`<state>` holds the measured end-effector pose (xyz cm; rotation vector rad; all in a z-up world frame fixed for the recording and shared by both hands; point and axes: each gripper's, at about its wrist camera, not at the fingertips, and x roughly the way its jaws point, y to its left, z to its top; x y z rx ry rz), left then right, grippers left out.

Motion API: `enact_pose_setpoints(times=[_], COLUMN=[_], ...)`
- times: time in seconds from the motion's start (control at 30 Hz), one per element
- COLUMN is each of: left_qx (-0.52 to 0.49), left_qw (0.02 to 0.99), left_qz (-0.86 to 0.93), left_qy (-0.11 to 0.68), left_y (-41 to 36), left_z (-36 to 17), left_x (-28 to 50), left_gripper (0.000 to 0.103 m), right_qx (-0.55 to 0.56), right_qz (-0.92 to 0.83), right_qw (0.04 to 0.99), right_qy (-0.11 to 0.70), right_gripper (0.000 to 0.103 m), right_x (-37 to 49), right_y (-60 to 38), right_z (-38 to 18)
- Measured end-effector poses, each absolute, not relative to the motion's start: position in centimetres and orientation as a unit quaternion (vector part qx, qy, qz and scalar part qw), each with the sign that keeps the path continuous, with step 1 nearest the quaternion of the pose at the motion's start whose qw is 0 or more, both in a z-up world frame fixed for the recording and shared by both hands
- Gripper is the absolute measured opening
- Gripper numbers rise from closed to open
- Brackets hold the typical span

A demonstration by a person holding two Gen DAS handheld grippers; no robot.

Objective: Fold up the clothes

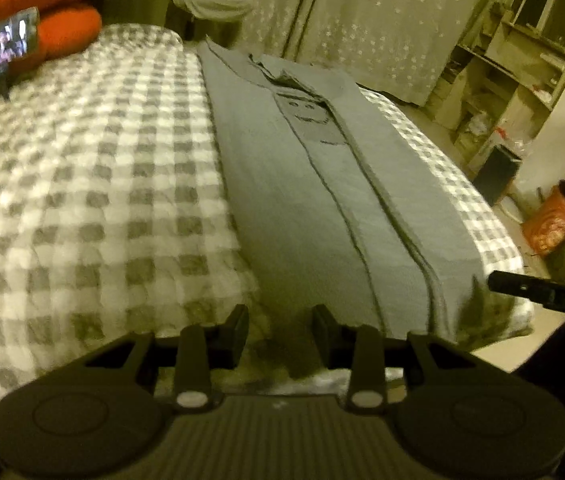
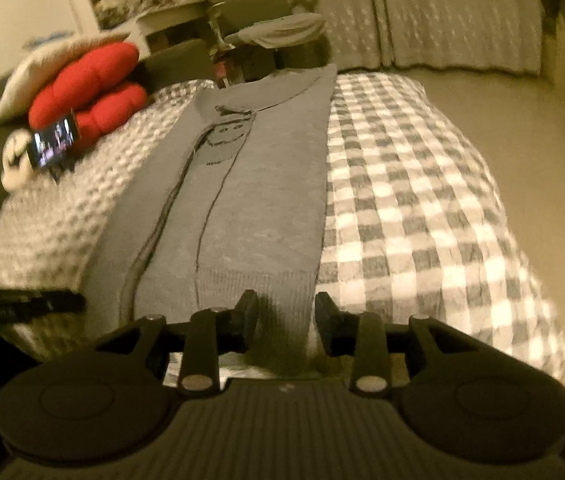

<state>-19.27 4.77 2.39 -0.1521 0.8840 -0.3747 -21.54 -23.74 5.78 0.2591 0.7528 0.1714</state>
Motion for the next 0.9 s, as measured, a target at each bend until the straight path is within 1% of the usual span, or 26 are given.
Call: enact_pose_setpoints(times=[0.13, 0.37, 0.43, 0.47, 0.5, 0.53, 0.57, 0.6, 0.63, 0.9], left_qx=[-0.091, -0.113, -0.112, -0.11, -0.108, -0.112, -0.121, -0.126, -0.127, -0.133], left_qw=[0.878, 0.871, 0.871, 0.872, 0.872, 0.87, 0.867, 0.865, 0.865, 0.866], left_qz=[-0.184, -0.182, -0.182, -0.182, -0.183, -0.184, -0.187, -0.188, -0.188, -0.197], left_qy=[0.434, 0.441, 0.442, 0.442, 0.442, 0.444, 0.447, 0.448, 0.448, 0.44], left_y=[5.0, 5.3, 5.2, 5.2, 5.2, 5.3, 5.5, 5.6, 5.7, 5.8], left_z=[1.9, 1.7, 1.8, 1.8, 1.9, 1.8, 1.7, 1.7, 1.8, 3.6], left_x=[-19.4, -18.9, -18.8, -18.8, -18.8, -18.6, -18.5, -18.4, -18.4, -18.5], left_gripper=[0.037, 0.036, 0.03, 0.025, 0.016, 0.012, 0.01, 0.007, 0.007, 0.005], right_qx=[0.161, 0.189, 0.191, 0.192, 0.187, 0.182, 0.175, 0.168, 0.165, 0.17], right_qz=[0.081, 0.095, 0.098, 0.1, 0.103, 0.107, 0.109, 0.111, 0.112, 0.126], right_qw=[0.911, 0.897, 0.895, 0.894, 0.894, 0.894, 0.896, 0.898, 0.899, 0.911], right_qy=[0.372, 0.388, 0.392, 0.394, 0.394, 0.395, 0.393, 0.391, 0.389, 0.355], right_gripper=[0.036, 0.036, 0.036, 0.036, 0.036, 0.034, 0.029, 0.014, 0.008, 0.008], right_x=[-21.6, -21.2, -21.0, -20.9, -20.9, -20.8, -20.9, -20.9, -21.0, -21.7], right_y=[-24.7, -25.2, -25.2, -25.2, -25.1, -24.9, -24.7, -24.4, -24.4, -24.3], right_z=[5.5, 4.8, 4.8, 4.7, 4.8, 4.8, 4.9, 5.0, 5.0, 7.1])
